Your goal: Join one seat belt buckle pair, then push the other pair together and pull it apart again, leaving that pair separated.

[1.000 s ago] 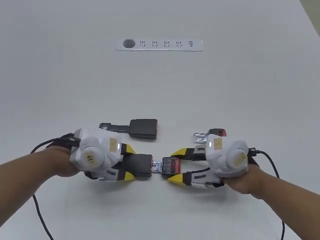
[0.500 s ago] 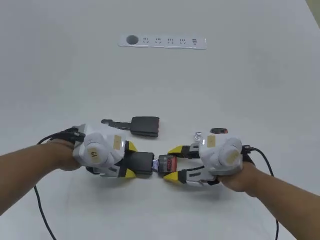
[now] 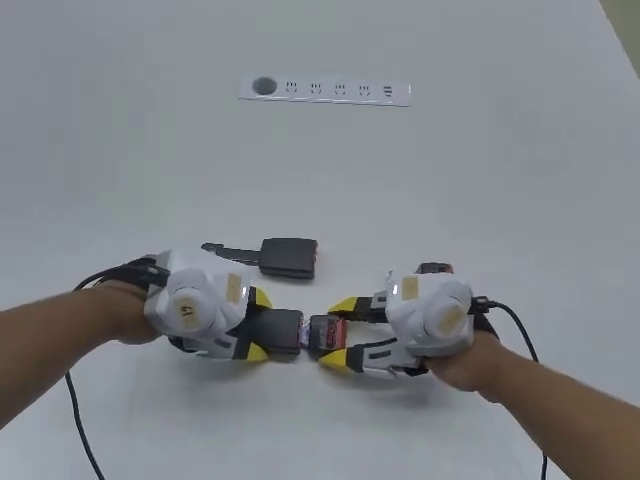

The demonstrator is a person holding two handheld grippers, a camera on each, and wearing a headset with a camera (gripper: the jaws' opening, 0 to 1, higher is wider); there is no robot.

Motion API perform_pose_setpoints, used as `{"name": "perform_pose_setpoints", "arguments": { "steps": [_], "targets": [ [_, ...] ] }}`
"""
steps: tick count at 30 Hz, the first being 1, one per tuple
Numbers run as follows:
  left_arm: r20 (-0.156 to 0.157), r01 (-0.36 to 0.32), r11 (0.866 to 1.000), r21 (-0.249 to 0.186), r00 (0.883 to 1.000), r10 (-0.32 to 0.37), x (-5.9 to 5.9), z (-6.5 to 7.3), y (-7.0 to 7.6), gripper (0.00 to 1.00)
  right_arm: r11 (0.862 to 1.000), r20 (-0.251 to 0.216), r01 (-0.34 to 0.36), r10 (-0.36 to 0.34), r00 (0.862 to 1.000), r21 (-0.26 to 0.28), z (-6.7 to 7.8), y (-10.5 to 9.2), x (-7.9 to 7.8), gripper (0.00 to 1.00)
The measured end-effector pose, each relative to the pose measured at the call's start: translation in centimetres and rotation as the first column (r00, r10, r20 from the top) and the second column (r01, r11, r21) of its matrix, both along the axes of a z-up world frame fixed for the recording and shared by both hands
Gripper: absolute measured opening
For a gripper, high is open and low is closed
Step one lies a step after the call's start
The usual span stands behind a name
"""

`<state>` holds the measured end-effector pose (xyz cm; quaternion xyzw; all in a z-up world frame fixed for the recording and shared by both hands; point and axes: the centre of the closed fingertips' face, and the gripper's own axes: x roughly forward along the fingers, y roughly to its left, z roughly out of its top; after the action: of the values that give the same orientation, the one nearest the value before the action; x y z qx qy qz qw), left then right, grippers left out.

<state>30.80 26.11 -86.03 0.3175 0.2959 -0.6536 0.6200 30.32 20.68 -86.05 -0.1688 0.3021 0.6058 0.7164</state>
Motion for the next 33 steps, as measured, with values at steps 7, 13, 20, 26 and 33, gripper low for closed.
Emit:
{"name": "perform_pose_setpoints", "arguments": {
  "steps": [7, 13, 20, 26, 33],
  "targets": [
    [0.000, -0.006, 0.999, -0.035, 1.000, 0.006, 0.02, 0.09, 0.04, 0.34, 0.999, 0.007, 0.009, -0.009, 1.000, 0.033, 0.05, -0.20, -0.13, 0.34],
    [0.004, -0.001, 0.997, -0.079, 1.000, 0.002, -0.01, 0.18, 0.17, 0.34, 0.998, 0.032, 0.018, -0.020, 0.999, 0.068, 0.20, -0.19, -0.24, 0.34],
    [-0.004, -0.001, 0.993, -0.120, 1.000, 0.001, 0.07, 0.21, 0.24, 0.33, 0.992, 0.033, 0.035, -0.039, 0.999, 0.118, 0.28, -0.12, -0.10, 0.33],
    [-0.021, -0.001, 0.990, -0.139, 1.000, -0.002, 0.02, 0.19, 0.37, 0.33, 0.991, 0.026, 0.020, -0.024, 0.999, 0.135, 0.46, -0.09, -0.08, 0.33],
    [-0.021, -0.004, 0.987, -0.163, 1.000, 0.001, -0.19, 0.34, 0.27, 0.33, 0.989, 0.031, 0.023, -0.027, 0.999, 0.146, 0.49, -0.09, -0.09, 0.33]
  ]
}}
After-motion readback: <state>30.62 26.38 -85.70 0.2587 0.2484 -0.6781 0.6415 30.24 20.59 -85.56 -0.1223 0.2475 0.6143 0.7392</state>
